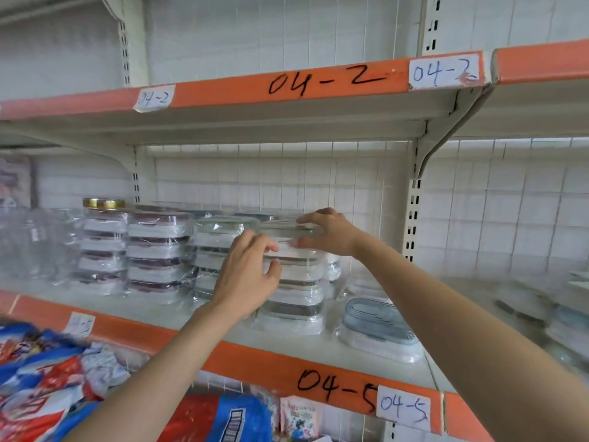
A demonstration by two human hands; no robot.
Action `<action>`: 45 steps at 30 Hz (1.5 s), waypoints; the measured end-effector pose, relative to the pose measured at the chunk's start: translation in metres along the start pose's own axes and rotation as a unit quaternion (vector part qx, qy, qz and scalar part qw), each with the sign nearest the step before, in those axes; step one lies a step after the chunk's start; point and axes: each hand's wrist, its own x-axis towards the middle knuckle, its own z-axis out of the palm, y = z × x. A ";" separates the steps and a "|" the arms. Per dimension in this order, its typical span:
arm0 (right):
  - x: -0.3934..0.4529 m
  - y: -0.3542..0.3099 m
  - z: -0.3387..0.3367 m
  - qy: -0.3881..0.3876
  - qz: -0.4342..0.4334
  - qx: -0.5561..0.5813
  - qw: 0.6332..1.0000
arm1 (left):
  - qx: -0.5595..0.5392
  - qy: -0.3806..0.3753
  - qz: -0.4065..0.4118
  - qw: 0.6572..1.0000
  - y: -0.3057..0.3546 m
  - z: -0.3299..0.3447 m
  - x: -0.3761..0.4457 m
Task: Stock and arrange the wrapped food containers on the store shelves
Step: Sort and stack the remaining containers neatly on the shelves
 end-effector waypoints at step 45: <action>-0.272 0.236 -0.141 -0.134 0.250 -0.039 0.958 | -0.134 -0.220 -0.040 0.966 0.175 0.166 0.065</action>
